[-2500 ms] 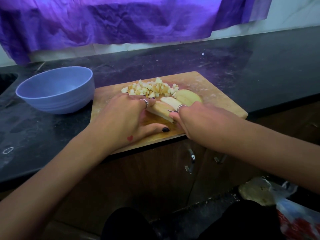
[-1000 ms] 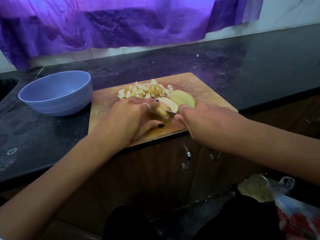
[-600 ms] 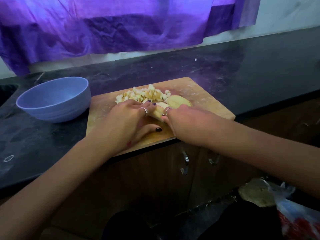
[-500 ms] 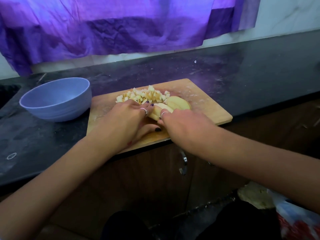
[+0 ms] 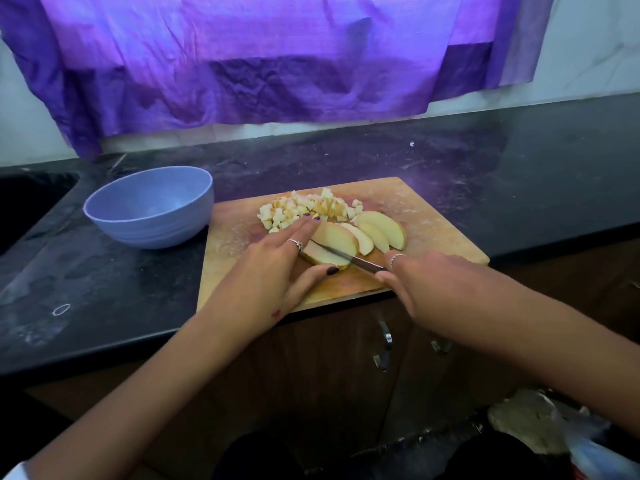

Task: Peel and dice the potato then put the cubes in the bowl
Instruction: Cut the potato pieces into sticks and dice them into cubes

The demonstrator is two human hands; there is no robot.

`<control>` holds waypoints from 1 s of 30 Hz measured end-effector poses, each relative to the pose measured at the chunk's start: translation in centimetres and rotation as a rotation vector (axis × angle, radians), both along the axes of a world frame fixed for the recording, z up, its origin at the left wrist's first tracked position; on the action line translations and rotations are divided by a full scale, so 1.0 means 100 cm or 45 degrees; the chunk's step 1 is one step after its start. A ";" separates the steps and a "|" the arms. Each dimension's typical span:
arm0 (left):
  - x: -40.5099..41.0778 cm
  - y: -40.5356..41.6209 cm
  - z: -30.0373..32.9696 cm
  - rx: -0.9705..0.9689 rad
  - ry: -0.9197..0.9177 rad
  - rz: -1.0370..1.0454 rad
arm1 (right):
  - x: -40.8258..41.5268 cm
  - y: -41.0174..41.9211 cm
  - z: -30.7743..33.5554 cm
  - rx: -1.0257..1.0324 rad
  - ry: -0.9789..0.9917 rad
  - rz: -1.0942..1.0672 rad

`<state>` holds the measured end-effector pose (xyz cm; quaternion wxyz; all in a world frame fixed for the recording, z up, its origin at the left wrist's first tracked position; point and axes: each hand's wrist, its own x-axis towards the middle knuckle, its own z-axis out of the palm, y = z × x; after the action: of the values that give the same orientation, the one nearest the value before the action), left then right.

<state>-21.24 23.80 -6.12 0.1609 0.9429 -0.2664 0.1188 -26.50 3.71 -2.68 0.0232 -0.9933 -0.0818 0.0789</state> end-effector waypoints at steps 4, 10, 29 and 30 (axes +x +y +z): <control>0.008 0.001 -0.004 -0.004 0.042 0.168 | -0.015 -0.005 0.008 -0.105 0.028 -0.040; 0.011 0.000 -0.005 -0.039 0.104 0.178 | -0.008 0.011 0.007 -0.131 -0.032 -0.054; 0.006 0.000 -0.001 -0.030 0.071 0.144 | 0.013 -0.003 -0.004 -0.113 -0.204 -0.278; 0.006 0.000 -0.001 -0.036 0.075 0.145 | 0.013 -0.006 -0.002 -0.130 -0.202 -0.287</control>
<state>-20.66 23.79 -6.26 0.1750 0.9572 -0.2057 0.1037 -25.16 3.11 -2.89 -0.0251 -0.9992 0.0327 0.0009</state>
